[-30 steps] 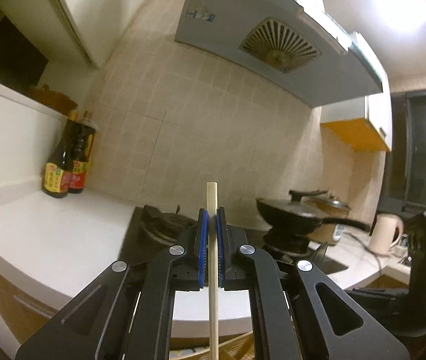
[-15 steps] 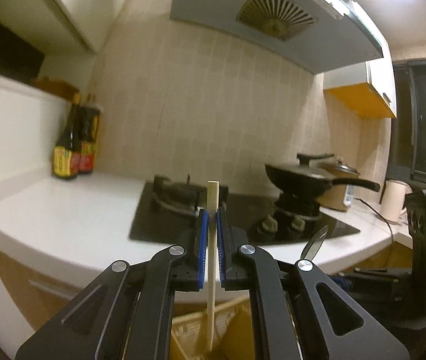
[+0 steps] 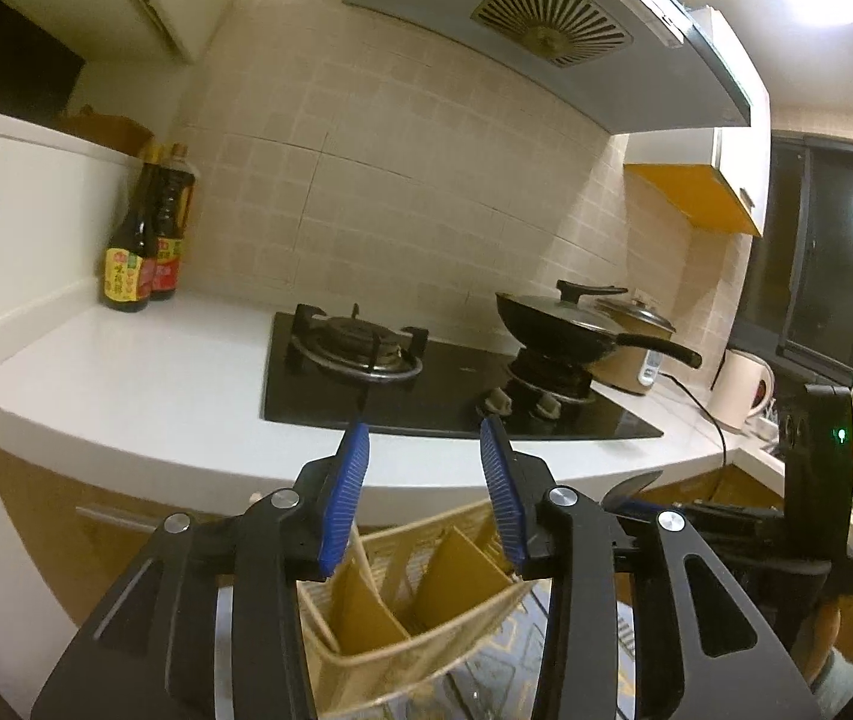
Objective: Organize utensils
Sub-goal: 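Grasp a chopstick with the left tool while the right tool grasps a spoon, then carry the chopstick and spoon over the caddy and open both tools, then lower the left tool back toward the chopsticks on the table, then grasp a chopstick with the left tool while the right tool grasps a clear spoon, then lift the chopstick and spoon over the caddy and open both tools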
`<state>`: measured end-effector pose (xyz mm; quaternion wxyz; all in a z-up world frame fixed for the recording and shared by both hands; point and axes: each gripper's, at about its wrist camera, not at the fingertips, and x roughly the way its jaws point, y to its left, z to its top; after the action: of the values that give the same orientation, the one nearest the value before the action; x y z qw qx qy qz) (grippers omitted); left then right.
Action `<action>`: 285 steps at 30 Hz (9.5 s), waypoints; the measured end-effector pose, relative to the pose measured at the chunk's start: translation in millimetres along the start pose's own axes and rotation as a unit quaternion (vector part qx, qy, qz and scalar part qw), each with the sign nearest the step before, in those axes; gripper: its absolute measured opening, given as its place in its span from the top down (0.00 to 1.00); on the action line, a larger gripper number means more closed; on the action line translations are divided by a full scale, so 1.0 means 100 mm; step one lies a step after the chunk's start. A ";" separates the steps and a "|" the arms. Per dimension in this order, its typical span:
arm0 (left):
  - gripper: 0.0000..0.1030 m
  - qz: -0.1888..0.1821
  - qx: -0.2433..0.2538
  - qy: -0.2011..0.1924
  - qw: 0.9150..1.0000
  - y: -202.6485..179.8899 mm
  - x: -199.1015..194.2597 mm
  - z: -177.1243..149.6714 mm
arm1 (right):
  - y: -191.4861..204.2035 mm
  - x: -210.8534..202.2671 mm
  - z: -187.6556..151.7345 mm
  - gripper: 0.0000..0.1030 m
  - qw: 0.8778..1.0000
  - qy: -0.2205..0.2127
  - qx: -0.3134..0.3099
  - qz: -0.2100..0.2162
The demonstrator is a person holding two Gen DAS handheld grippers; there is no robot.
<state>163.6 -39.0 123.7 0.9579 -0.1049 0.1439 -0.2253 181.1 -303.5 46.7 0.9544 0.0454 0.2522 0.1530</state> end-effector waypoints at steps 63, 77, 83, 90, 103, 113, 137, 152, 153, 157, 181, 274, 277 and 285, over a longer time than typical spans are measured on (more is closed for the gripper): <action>0.91 0.063 0.112 0.393 0.910 0.19 0.43 -1.72 | 0.22 0.91 -1.34 0.75 0.934 0.357 0.003 -0.011; 0.91 0.052 0.075 0.347 0.933 0.36 0.13 -1.40 | 0.65 1.17 -1.35 0.90 0.926 0.371 -0.056 -0.053; 0.91 0.044 0.069 0.343 0.936 0.34 0.10 -1.41 | 0.40 0.88 -1.44 0.90 0.927 0.367 -0.024 -0.078; 0.91 0.038 0.058 0.342 0.937 0.34 0.10 -1.42 | 0.33 0.93 -1.47 0.87 0.920 0.387 -0.013 -0.067; 0.91 0.035 0.047 0.317 0.947 0.37 0.07 -1.31 | 0.24 1.19 -1.22 0.90 0.921 0.377 -0.041 -0.085; 0.98 0.010 0.033 0.192 0.981 0.14 -0.39 -0.80 | 0.29 0.49 -0.82 0.90 0.955 0.288 -0.053 -0.039; 0.98 -0.018 0.049 -0.041 0.998 -0.40 -0.18 0.51 | 0.24 -0.19 0.73 0.90 0.996 -0.088 -0.025 -0.006; 0.97 -0.012 0.037 0.020 0.999 0.06 0.55 -0.10 | -0.15 0.62 0.48 0.90 0.992 -0.126 0.010 -0.024; 0.97 -0.013 0.034 0.021 0.999 0.07 0.56 -0.13 | -0.17 0.66 0.44 0.90 0.993 -0.118 0.014 -0.019; 0.97 -0.019 0.033 0.026 0.999 0.09 0.56 -0.21 | -0.15 0.62 0.30 0.90 0.993 -0.119 0.015 -0.019; 0.85 -0.044 0.024 0.107 0.993 0.01 -0.18 -0.38 | 0.07 -0.29 -0.13 0.77 1.000 -0.022 -0.018 0.000; 0.96 -0.026 0.092 0.186 0.978 -0.36 -0.24 -0.65 | 0.60 0.01 -0.61 0.91 0.972 0.213 -0.090 0.050; 0.96 -0.022 0.087 0.122 0.989 -0.39 -0.24 -0.39 | 0.60 -0.17 -0.31 0.91 0.983 0.152 -0.087 0.056; 0.96 0.000 0.037 -0.014 0.999 -0.28 -0.08 0.11 | 0.47 -0.38 0.39 0.91 0.997 -0.022 -0.044 0.053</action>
<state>148.7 -57.8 142.8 0.9629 -0.0720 0.1223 -0.2293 157.0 -271.4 106.2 0.9513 0.0194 0.2218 0.2130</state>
